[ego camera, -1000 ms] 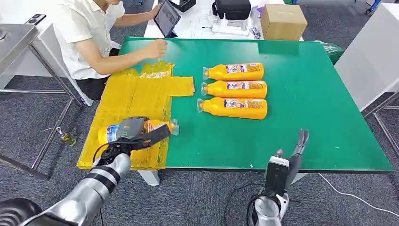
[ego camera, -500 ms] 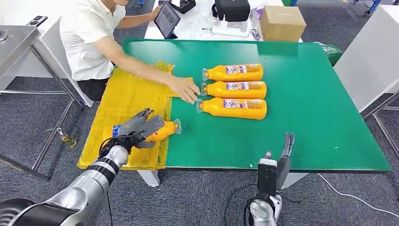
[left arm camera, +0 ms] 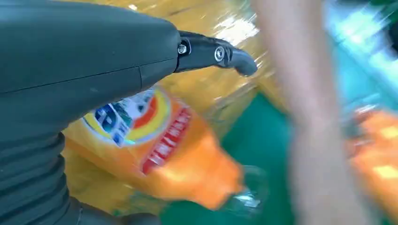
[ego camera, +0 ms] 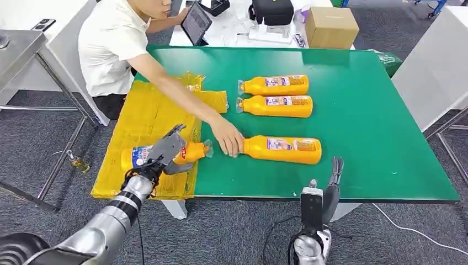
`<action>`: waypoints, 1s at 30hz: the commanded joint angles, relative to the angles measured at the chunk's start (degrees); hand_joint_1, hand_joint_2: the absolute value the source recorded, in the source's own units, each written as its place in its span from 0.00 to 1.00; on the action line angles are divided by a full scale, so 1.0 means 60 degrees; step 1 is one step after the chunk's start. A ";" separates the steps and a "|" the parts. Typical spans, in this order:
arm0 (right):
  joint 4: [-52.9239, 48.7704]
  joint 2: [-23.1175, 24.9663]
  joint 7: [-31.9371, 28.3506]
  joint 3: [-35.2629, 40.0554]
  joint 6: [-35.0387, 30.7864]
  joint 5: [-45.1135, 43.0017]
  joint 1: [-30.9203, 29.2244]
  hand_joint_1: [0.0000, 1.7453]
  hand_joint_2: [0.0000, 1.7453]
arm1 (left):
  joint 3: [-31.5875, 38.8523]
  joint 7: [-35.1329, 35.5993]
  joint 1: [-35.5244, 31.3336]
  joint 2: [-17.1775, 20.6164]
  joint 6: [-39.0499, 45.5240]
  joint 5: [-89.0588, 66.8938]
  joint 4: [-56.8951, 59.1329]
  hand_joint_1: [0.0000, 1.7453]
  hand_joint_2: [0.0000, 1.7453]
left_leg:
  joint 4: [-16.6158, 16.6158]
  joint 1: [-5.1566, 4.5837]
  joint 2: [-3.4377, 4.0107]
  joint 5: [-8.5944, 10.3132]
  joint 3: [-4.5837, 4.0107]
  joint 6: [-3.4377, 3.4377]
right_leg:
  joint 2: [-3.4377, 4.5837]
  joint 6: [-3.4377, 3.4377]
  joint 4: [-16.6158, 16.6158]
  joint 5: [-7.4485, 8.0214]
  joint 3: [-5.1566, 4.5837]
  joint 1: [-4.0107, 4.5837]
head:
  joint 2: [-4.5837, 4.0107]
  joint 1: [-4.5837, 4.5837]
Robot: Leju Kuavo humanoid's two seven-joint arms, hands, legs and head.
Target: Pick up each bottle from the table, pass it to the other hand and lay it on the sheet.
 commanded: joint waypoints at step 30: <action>0.3445 -0.1322 0.1935 -0.2405 0.0021 1.0552 -0.2618 0.00 1.00 | -0.5428 -0.0610 0.2904 0.0043 0.0963 0.3053 -0.6224 0.00 1.00 | -0.0011 -0.0003 0.0040 -0.0019 -0.0009 0.0015 | 0.0025 -0.0021 -0.0027 0.0006 -0.0009 0.0005 | 0.0000 -0.0004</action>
